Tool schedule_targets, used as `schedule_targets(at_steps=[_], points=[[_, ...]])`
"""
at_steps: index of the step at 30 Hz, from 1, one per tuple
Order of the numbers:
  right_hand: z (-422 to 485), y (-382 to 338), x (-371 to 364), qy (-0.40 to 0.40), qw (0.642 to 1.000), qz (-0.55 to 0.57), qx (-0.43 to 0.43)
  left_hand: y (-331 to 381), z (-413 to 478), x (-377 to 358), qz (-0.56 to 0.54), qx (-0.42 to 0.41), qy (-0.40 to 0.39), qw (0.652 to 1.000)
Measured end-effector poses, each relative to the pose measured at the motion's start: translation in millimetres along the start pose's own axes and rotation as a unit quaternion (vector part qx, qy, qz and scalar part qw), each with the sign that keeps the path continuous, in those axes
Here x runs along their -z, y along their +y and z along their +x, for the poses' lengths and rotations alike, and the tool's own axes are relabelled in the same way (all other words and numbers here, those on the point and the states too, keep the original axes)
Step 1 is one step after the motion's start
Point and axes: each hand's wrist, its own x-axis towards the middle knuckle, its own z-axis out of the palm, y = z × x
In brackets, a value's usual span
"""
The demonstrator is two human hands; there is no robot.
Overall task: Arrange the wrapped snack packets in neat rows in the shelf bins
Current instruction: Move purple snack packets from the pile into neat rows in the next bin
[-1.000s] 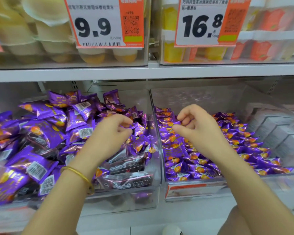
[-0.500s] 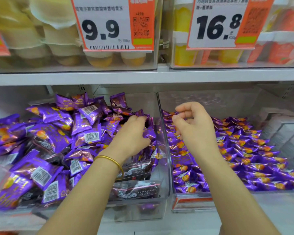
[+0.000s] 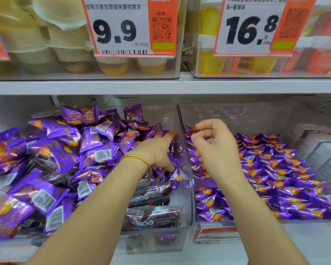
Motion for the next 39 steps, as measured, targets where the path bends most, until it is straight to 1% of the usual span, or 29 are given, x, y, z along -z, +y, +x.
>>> schedule_targets(at_steps=[3,8,12,16,18,20,22,24,27,28,31,33,35,37,39], points=[[2,2,0,-0.001,1.0,0.003,-0.003,0,2,-2,-0.033,0.0,0.022,0.999],[4,4,2,0.001,1.0,0.008,-0.012,-4,-6,-6,-0.114,-0.054,0.098,0.987],[4,3,1,-0.001,1.0,-0.001,-0.016,-3,-20,2,-0.149,-0.069,0.14,0.976],[3,0,2,0.003,1.0,0.002,-0.016,4,-49,17,-0.208,-0.083,0.199,0.954],[2,-4,3,0.004,1.0,0.015,-0.012,4,-67,25,-0.273,-0.095,0.218,0.932],[0,-13,2,-0.01,0.999,0.044,-0.004,5,-83,31,-0.342,-0.116,0.215,0.907],[-2,-25,-1,-0.044,0.995,0.091,0.005,6,-95,33,-0.373,-0.143,0.203,0.894],[-3,-33,-2,-0.083,0.99,0.11,0.016,9,-101,32,-0.375,-0.169,0.191,0.891],[-6,-35,-4,-0.125,0.989,0.068,0.044,11,-103,27,-0.368,-0.176,0.196,0.892],[-7,-34,-4,-0.122,0.989,0.074,0.038,10,-103,25,-0.371,-0.171,0.2,0.89],[-9,-32,-3,-0.083,0.986,0.143,-0.031,9,-100,20,-0.391,-0.157,0.208,0.883],[-10,-29,-3,-0.068,0.985,0.148,-0.054,10,-97,16,-0.4,-0.152,0.212,0.878],[-9,-27,-5,-0.061,0.986,0.145,-0.058,13,-95,12,-0.416,-0.147,0.215,0.871],[-8,-26,-5,-0.053,0.985,0.151,-0.061,15,-92,10,-0.461,-0.13,0.222,0.85],[-7,-26,-6,-0.051,0.979,0.183,-0.073,17,-89,11,-0.534,-0.107,0.224,0.808]])
